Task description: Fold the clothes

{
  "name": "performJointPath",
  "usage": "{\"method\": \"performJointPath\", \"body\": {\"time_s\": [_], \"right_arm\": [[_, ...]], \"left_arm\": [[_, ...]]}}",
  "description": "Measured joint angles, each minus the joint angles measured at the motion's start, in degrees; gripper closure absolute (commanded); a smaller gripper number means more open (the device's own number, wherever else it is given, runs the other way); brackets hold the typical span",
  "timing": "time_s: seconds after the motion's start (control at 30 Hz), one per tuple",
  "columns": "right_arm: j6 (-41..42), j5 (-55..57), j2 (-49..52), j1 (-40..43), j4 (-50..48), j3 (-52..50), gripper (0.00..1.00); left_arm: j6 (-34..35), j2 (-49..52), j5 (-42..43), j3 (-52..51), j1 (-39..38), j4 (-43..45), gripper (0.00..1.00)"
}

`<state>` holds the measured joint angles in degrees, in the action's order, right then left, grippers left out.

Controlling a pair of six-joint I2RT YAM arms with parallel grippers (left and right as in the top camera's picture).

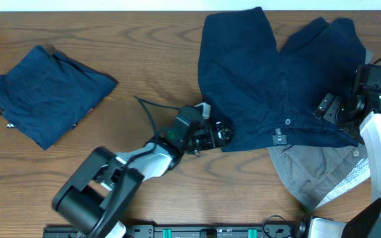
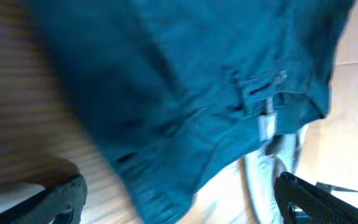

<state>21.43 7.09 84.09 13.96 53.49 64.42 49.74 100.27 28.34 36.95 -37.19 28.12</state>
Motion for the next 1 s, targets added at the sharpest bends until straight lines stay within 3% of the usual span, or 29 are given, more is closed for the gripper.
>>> {"method": "performJointPath", "body": {"time_s": [0.13,0.2,0.23,0.47,0.6,0.73,0.87,0.9,1.0], "right_arm": [[0.00,-0.24,0.00,0.00,0.02,0.00,0.01],[-0.02,-0.24,0.00,0.00,0.00,0.00,0.01],[-0.02,-0.24,0.00,0.00,0.02,0.00,0.01],[-0.17,-0.37,0.00,0.00,-0.20,0.00,0.01],[-0.24,-0.61,0.00,0.02,-0.17,-0.02,0.01],[-0.63,-0.70,0.00,0.02,-0.37,-0.07,0.01],[-0.66,-0.72,0.00,0.02,-0.37,-0.07,0.01],[-0.68,-0.72,0.00,0.00,-0.37,-0.07,0.01],[-0.68,-0.83,0.00,0.00,-0.37,-0.07,0.01]], "left_arm": [[2.91,2.91,-0.66,0.59,-2.16,1.86,0.71],[3.67,4.13,-1.22,0.55,-2.71,1.64,0.90],[3.69,4.61,-1.42,0.39,-2.80,1.66,0.94],[-1.16,2.97,-1.38,0.00,-0.04,-1.73,0.94],[-7.85,-4.96,-1.29,0.20,5.14,-12.50,0.94],[-15.76,-16.22,-3.17,2.23,14.08,-26.36,0.94],[-20.15,-23.63,-5.77,6.08,26.36,-29.62,0.94],[-20.90,-24.68,-6.27,7.10,29.55,-29.40,0.87],[-22.56,-26.21,-7.61,9.73,39.01,-28.79,0.02]]}}
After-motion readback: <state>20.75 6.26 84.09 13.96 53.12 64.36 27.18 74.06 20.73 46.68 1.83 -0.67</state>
